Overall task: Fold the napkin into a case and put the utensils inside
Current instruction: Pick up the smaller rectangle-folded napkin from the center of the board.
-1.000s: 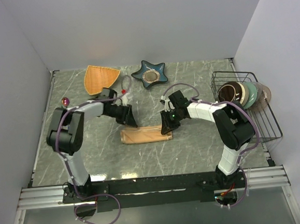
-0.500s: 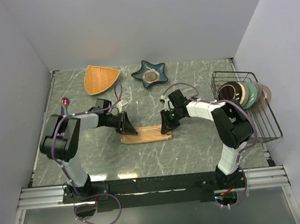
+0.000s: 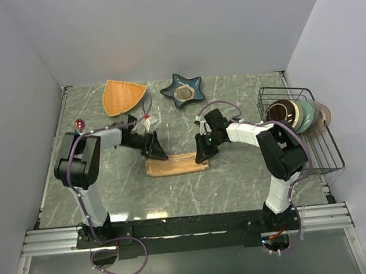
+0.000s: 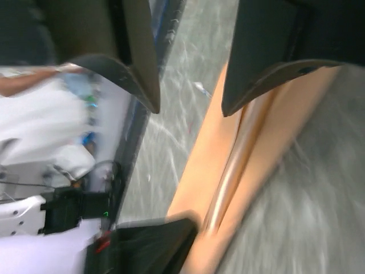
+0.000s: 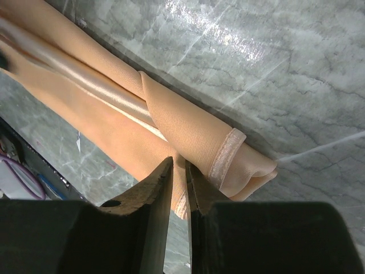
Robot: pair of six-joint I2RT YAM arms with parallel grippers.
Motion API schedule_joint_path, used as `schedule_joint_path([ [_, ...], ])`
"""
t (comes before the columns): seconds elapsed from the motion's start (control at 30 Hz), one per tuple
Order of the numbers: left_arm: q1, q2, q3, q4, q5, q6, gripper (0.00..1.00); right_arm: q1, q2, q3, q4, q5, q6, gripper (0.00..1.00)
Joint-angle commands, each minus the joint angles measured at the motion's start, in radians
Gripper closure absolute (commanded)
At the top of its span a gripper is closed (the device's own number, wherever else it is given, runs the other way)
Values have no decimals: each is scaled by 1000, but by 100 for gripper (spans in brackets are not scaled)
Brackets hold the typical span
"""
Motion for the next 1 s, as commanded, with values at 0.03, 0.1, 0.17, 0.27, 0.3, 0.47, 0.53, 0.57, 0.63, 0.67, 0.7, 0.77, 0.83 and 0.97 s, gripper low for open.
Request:
schedule_joint_path([
  [0.03,4,-54,274,-459,-126,540,38,-3,55,1,-21,127,-30,77],
  [0.1,-1,-6,370,-531,-181,660,34,-3,53,-1,-22,122,-32,77],
  [0.17,-4,46,426,-576,-209,709,34,-1,47,-4,-21,125,-32,77],
  [0.27,-34,86,462,-607,-264,789,32,-3,44,-7,-22,121,-33,77],
  [0.3,-44,99,466,-605,-290,803,32,-3,41,-10,-19,119,-32,77],
  [0.47,-97,187,548,-673,-301,860,33,-1,45,-13,-16,114,-33,77],
  [0.53,-113,230,581,-681,-304,863,33,-3,45,-15,-13,113,-32,77],
  [0.57,-117,242,589,-684,-309,864,33,-1,45,-13,-13,113,-32,77],
  [0.63,-134,274,606,-690,-317,874,34,-3,45,-12,-14,111,-32,77],
  [0.67,-139,282,606,-693,-317,875,35,-1,45,-12,-14,113,-32,77],
  [0.7,-143,294,609,-702,-315,881,36,-1,44,-13,-13,114,-32,77],
  [0.77,-159,301,612,-710,-310,900,39,-1,42,-16,-11,114,-32,77],
  [0.83,-168,301,602,-724,-306,924,41,-3,42,-16,-11,114,-30,77],
  [0.97,-169,287,583,-746,-294,961,49,-1,44,-15,-13,114,-27,77],
])
